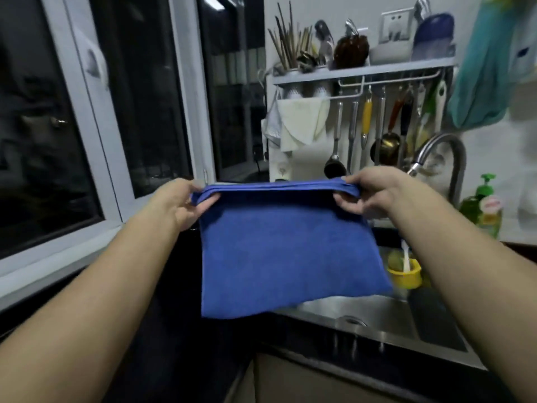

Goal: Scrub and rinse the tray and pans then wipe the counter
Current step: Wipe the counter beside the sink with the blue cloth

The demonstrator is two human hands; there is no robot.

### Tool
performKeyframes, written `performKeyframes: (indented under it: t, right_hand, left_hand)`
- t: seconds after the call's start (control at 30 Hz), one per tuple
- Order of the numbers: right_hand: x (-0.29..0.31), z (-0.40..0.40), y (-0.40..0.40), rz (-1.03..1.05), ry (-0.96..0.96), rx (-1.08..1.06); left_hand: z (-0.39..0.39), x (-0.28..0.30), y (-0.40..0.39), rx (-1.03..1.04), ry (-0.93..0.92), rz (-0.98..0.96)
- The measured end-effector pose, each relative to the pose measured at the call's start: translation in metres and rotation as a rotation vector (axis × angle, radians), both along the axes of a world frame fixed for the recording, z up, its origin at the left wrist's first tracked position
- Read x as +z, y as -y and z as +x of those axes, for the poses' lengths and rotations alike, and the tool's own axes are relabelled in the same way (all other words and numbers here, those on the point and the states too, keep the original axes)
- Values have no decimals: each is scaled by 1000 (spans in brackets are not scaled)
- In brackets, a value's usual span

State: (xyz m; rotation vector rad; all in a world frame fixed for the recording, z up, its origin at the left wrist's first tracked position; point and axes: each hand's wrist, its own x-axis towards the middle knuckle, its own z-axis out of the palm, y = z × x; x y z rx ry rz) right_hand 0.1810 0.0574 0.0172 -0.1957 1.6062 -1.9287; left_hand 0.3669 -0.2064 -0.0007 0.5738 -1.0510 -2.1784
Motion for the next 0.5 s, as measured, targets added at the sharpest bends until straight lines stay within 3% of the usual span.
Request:
performKeyframes:
  t: [0.1,0.23,0.3,0.4,0.5]
  right_hand:
    - [-1,-6,53,115,-6,77]
    - [4,0,106,-29,26,160]
    - [-12,2,125,-4,39,174]
    - [-75,7,145,110,65,194]
    - [-158,27,144,283,-14,178]
  left_hand:
    - [16,10,40,118,98,-7]
    - [45,32,76,211,58,-1]
    - [56,23,89,277,122,-37]
    - [73,-31,95,325,365,-121]
    - [97,-116,78,266,770,-333]
